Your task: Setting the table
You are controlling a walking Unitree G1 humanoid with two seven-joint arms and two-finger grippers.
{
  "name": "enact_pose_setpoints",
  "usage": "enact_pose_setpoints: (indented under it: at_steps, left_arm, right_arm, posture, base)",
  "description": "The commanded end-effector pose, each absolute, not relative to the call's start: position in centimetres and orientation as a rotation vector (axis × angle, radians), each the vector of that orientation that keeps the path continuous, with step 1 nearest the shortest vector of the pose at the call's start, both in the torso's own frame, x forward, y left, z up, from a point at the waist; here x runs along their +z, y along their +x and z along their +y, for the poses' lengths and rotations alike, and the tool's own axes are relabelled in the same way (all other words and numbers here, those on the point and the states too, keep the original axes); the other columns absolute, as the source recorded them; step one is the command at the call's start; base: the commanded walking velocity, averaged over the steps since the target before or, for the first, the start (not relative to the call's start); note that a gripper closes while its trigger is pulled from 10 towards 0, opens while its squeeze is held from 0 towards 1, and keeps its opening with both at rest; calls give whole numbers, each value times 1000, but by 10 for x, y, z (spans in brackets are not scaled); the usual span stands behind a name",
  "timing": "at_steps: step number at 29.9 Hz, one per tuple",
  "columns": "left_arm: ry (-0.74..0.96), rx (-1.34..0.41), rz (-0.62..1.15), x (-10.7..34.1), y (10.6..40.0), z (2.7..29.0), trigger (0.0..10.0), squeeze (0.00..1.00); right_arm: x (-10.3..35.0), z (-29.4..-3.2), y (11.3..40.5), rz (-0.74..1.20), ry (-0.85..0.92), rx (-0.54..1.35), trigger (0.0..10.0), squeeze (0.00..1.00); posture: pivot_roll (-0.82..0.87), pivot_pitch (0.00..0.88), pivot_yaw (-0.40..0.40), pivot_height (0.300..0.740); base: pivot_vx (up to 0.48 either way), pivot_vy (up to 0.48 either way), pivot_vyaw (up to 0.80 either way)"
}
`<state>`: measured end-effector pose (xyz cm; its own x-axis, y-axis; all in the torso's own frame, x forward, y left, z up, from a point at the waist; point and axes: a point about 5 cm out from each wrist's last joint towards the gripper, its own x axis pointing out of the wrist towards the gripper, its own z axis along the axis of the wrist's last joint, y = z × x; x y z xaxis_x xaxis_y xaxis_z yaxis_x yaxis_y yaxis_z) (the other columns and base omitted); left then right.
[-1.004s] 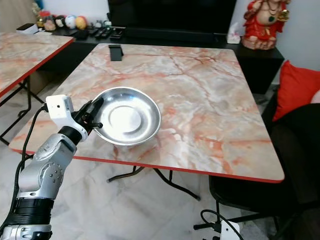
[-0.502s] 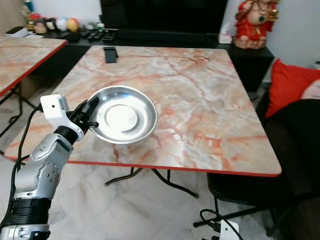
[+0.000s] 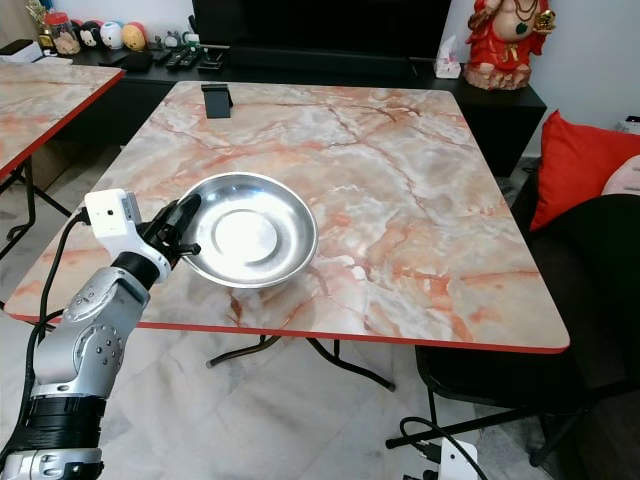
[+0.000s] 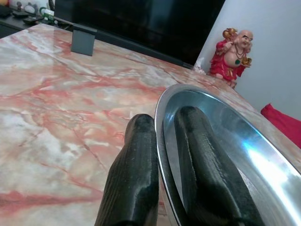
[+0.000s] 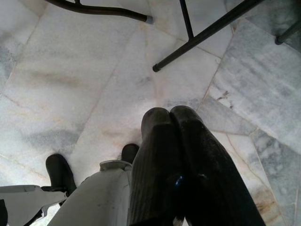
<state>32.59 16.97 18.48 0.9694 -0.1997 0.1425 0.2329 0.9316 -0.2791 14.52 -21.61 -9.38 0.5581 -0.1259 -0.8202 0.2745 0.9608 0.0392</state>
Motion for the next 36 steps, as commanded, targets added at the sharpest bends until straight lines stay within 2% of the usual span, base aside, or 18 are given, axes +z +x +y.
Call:
enact_pose_setpoints:
  at_steps: [1,24,36]
  left_arm:
    - [-294,-227,-124,188,326,168,10000,0]
    - [-291,-252,-125,188,326,158,10000,0]
    - [-291,-234,-126,189,329,170,10000,0]
  right_arm:
    - [-94,-217,143,953,168,-246,10000,0]
    - [-94,-218,142,956,161,-234,10000,0]
    - [-95,-218,142,954,164,-238,10000,0]
  posture:
    - [14,3,-34,740]
    - [9,0,-37,740]
    - [10,0,-36,740]
  base:
    - [0,-259,0]
    - [0,-312,0]
    - [0,0,0]
